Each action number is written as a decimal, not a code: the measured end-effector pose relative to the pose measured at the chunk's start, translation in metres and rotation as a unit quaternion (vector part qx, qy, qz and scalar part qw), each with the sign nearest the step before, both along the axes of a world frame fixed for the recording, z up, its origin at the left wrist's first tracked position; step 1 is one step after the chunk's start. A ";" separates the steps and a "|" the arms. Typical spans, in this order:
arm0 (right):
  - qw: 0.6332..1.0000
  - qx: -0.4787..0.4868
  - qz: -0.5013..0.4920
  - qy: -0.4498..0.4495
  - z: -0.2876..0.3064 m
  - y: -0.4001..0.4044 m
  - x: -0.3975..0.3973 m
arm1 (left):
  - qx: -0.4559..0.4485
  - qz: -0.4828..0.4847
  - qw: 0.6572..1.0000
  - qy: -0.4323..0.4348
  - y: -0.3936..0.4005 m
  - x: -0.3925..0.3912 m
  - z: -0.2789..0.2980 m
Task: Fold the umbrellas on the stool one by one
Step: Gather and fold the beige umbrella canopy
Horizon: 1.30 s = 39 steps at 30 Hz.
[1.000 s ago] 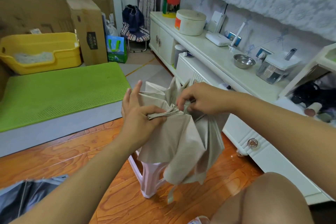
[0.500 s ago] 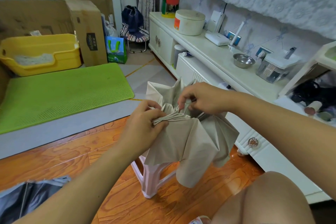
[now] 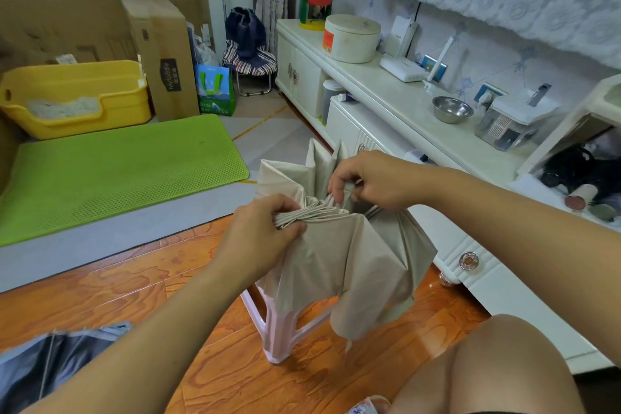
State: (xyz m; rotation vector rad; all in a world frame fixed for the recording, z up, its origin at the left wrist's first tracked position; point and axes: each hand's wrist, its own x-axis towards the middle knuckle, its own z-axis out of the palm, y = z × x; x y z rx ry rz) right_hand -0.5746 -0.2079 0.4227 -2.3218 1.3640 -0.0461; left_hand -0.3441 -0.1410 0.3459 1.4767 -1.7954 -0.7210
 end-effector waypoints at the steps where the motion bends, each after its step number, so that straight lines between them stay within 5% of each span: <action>1: 1.000 0.000 -0.003 -0.001 -0.001 -0.001 0.000 | -0.006 -0.014 1.000 -0.008 0.001 0.001 0.001; 6: 1.000 -0.002 -0.001 -0.009 -0.002 -0.003 -0.001 | -0.048 -0.069 0.996 -0.002 0.002 0.001 -0.002; 10: 1.000 0.002 0.024 -0.016 -0.001 0.001 0.001 | -0.205 -0.035 0.976 -0.072 -0.006 0.001 -0.007; 18: 0.998 0.011 0.064 -0.025 0.000 0.006 0.005 | -0.063 -0.053 0.989 -0.121 -0.019 0.019 0.010; 23: 0.998 0.009 0.061 -0.008 0.003 0.007 0.009 | -0.144 -0.081 0.978 -0.126 -0.019 0.021 0.008; 33: 0.999 -0.014 0.045 -0.006 0.002 0.013 0.008 | -0.127 -0.077 0.986 -0.082 -0.014 0.014 -0.001; 39: 0.994 -0.065 -0.038 -0.079 -0.010 0.016 0.011 | -0.136 -0.088 0.985 -0.059 -0.006 0.008 0.000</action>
